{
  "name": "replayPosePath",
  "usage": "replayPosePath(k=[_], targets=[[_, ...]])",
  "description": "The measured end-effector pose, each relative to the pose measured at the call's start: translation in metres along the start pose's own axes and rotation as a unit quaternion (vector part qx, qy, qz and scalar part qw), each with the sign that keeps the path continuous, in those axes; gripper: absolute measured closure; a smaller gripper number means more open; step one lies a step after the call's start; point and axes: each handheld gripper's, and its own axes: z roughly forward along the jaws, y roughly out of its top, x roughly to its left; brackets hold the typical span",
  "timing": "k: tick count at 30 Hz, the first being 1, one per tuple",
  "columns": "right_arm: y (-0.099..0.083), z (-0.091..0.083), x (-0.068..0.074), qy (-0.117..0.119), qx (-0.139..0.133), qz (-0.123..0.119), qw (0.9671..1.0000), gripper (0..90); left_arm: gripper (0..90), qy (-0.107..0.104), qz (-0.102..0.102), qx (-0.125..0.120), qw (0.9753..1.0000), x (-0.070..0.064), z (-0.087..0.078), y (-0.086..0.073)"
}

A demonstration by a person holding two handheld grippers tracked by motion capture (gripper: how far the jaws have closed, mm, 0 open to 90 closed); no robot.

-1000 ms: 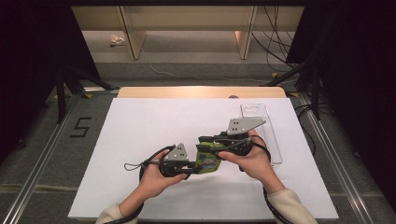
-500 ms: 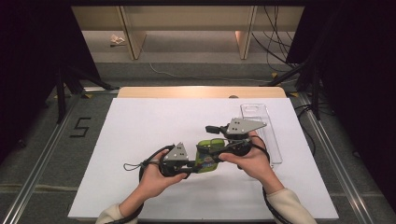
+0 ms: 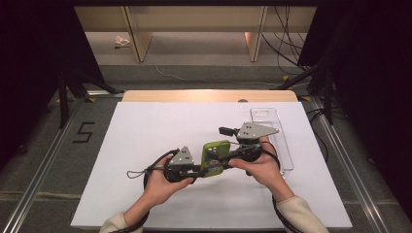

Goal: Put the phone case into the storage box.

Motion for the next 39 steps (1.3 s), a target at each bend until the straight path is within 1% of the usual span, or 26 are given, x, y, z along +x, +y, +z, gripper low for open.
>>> replayPosePath(k=[5, 13, 22, 30, 34, 39], targets=[[-0.0006, 0.0001, -0.0004, -0.008, 0.001, 0.001, 1.0000, 5.1, 77.8, 0.008, -0.006, -0.001, 0.9999, 0.0014, -0.0012, 0.0001], [-0.0033, 0.0021, -0.0009, -0.025, 0.001, 0.003, 0.9997, 0.6, 77.8, 0.022, -0.017, -0.003, 0.9996, 0.0022, -0.0029, 0.0003], [-0.0048, 0.0040, 0.0001, -0.037, -0.003, 0.005, 0.9993, 0.4, 77.8, 0.037, -0.028, -0.009, 0.9989, 0.0035, -0.0048, 0.0003], [-0.0064, 0.0055, 0.0011, -0.051, -0.008, 0.008, 0.9986, 0.4, 77.8, 0.046, -0.035, -0.011, 0.9983, 0.0041, -0.0058, 0.0006], [-0.0081, 0.0079, 0.0028, -0.058, -0.009, 0.014, 0.9982, 0.4, 77.8, 0.050, -0.040, -0.012, 0.9978, 0.0047, -0.0062, 0.0004], [-0.0081, 0.0095, 0.0053, -0.064, -0.013, 0.010, 0.9978, 0.3, 77.8, 0.054, -0.045, -0.015, 0.9974, 0.0055, -0.0066, 0.0003]])
